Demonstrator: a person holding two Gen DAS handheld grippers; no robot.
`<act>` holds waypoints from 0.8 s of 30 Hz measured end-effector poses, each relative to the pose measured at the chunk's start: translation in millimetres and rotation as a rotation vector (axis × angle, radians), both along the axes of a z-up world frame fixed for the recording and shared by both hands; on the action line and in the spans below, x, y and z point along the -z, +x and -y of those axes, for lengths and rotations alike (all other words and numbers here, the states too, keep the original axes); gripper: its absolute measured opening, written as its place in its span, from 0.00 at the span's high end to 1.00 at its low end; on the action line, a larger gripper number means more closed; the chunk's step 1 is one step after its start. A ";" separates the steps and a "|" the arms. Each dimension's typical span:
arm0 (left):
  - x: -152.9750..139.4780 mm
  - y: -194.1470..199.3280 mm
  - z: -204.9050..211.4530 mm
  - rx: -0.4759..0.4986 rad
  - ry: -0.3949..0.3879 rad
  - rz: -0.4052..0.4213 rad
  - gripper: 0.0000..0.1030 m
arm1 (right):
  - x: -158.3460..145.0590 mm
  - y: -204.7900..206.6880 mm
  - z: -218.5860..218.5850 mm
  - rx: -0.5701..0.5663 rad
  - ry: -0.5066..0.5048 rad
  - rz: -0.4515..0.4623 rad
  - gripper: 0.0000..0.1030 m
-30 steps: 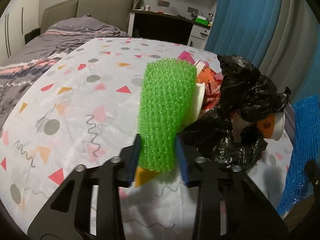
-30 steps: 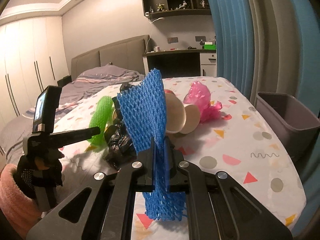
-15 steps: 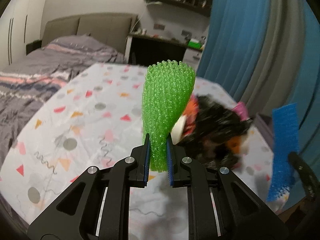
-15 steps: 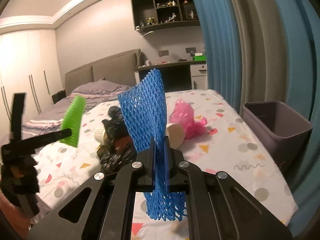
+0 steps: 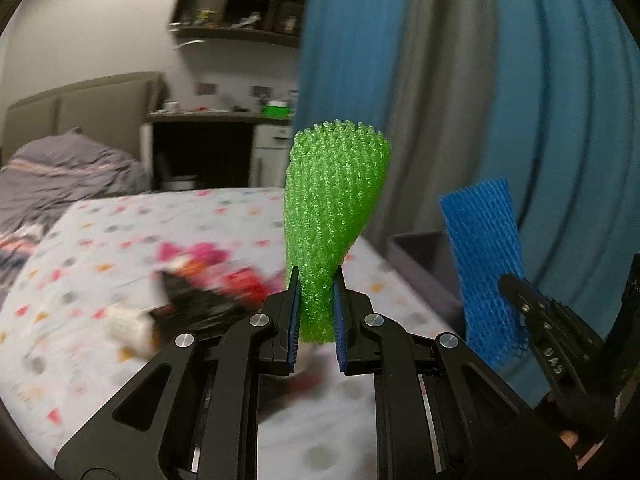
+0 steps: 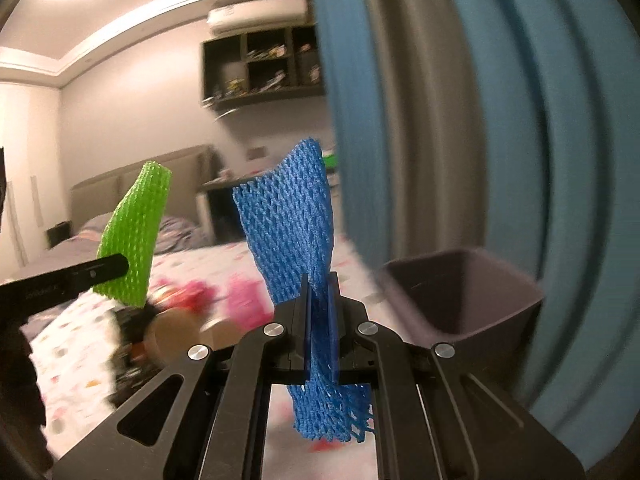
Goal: Collect trash
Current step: 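Carry both nets over the grey bin and open both tools to drop them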
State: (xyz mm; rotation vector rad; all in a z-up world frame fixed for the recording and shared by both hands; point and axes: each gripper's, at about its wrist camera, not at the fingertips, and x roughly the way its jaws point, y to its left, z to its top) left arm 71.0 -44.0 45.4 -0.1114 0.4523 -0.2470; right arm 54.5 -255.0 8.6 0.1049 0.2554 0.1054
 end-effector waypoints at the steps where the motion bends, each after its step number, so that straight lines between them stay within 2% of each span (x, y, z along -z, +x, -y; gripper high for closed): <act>1: -1.2 8.5 14.9 0.027 -0.007 0.002 0.87 | -2.1 3.9 10.9 0.031 0.002 0.007 0.92; 8: 4.7 76.1 119.0 0.207 -0.001 0.023 0.87 | -8.3 34.5 69.5 0.176 -0.015 0.032 0.92; 13: 22.6 123.0 166.9 0.307 0.000 0.009 0.87 | -1.2 60.6 96.5 0.225 -0.016 0.013 0.92; 18: 36.7 160.5 187.3 0.343 -0.032 -0.017 0.86 | 11.9 79.7 112.3 0.250 0.001 -0.022 0.92; 24: 55.9 194.4 206.8 0.380 -0.023 -0.064 0.85 | 19.1 105.8 124.9 0.274 0.004 -0.065 0.92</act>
